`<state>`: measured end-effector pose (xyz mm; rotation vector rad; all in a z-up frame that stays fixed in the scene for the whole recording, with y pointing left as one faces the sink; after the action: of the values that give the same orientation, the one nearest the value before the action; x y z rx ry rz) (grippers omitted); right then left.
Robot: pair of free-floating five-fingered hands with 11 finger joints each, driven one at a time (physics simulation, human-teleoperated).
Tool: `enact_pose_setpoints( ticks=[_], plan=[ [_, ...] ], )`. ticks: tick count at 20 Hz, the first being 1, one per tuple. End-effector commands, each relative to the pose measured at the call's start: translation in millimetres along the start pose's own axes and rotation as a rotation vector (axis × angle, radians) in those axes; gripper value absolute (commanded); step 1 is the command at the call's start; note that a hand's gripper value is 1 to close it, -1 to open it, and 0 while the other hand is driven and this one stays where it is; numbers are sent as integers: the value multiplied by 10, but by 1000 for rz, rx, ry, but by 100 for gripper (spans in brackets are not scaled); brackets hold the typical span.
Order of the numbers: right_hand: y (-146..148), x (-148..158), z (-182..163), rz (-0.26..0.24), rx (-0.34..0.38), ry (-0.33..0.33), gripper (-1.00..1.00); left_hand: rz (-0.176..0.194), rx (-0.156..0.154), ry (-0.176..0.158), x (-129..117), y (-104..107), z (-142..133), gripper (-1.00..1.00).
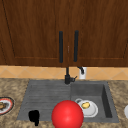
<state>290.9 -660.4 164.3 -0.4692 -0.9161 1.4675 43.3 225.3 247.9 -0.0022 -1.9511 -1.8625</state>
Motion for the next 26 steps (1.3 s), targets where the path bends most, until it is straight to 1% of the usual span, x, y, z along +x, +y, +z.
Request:
enact_pose_setpoints(
  ticks=[1,5,10,13,15,26],
  plan=[
    [-147,305,52,-12,-4,7,100,0,0,0,0,0,0,0],
    [-281,622,86,8,-1,23,100,0,0,0,0,0,0,0],
    [-398,1033,98,9,12,29,100,0,0,0,0,0,0,0],
    [-426,1269,27,-10,33,21,100,0,0,0,0,0,0,0],
    [-449,1437,4,-15,23,14,100,0,0,0,0,0,0,0],
    [-523,2324,-220,-11,39,21,100,0,0,0,0,0,0,0]
  ],
)
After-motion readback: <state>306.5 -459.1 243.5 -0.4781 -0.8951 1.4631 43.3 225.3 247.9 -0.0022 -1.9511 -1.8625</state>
